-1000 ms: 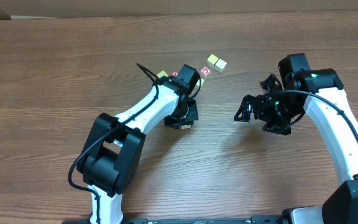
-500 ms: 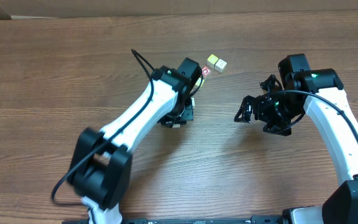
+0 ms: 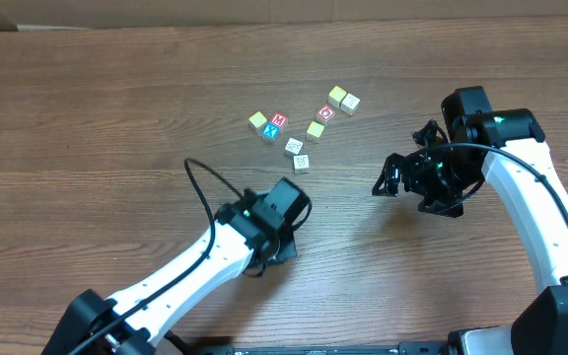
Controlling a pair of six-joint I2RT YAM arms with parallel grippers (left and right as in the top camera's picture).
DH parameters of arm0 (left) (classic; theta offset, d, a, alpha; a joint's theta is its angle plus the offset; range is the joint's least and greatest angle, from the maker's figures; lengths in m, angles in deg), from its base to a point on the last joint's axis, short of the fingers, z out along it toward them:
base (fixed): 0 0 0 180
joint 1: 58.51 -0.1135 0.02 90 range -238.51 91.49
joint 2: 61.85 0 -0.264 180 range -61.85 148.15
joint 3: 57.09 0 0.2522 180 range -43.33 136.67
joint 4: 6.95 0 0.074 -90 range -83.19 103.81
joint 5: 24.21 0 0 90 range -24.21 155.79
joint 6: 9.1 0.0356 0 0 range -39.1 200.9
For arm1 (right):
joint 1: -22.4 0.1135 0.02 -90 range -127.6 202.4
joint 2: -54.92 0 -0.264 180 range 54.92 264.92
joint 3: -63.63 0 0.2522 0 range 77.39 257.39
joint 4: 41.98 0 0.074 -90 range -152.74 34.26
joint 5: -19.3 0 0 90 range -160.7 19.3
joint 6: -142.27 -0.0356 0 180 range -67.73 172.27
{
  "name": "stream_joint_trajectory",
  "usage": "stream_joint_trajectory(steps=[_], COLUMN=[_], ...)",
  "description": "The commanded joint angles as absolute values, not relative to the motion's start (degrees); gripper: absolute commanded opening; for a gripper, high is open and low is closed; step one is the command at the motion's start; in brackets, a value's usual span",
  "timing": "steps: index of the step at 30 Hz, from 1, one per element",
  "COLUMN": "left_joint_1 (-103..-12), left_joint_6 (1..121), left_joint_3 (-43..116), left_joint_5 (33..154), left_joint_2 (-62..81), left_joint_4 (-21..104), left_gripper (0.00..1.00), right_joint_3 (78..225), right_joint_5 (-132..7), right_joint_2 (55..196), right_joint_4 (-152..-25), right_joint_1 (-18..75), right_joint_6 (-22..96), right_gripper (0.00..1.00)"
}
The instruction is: Flip 5 blocks
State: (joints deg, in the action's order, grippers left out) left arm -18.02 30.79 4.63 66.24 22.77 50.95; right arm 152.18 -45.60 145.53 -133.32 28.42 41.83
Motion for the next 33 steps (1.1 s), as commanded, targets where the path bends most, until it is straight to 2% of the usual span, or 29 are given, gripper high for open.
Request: stream_joint_trajectory(steps=[1, 17, 23, 33], left_joint_1=[-17.9, -17.9, -17.9, -17.9], left_joint_6=[29.5, 30.8, 31.4, 35.5], left_joint_3=[2.0, 1.4, 1.4, 3.9], left_joint_5=[71.8, 75.5, 75.5, 75.1], left_joint_2=[22.7, 31.1, 31.1, 30.9], left_joint_4=[46.0, 42.5, 42.5, 42.8], left_gripper=[0.08, 0.10, 0.32, 0.40], right_joint_3=[153.6, 153.6, 153.6, 153.6], right_joint_5=[-45.8, -45.6, -45.6, -45.6], right_joint_2=[145.2, 145.2, 145.2, 145.2], right_joint_4=[-133.3, -133.6, -133.6, -133.6], right_joint_1=[28.2, 28.2, 28.2, 28.2], right_joint_6=[42.3, 42.2, 42.2, 42.2], right_gripper=[1.00, 1.00, 1.00, 1.00])
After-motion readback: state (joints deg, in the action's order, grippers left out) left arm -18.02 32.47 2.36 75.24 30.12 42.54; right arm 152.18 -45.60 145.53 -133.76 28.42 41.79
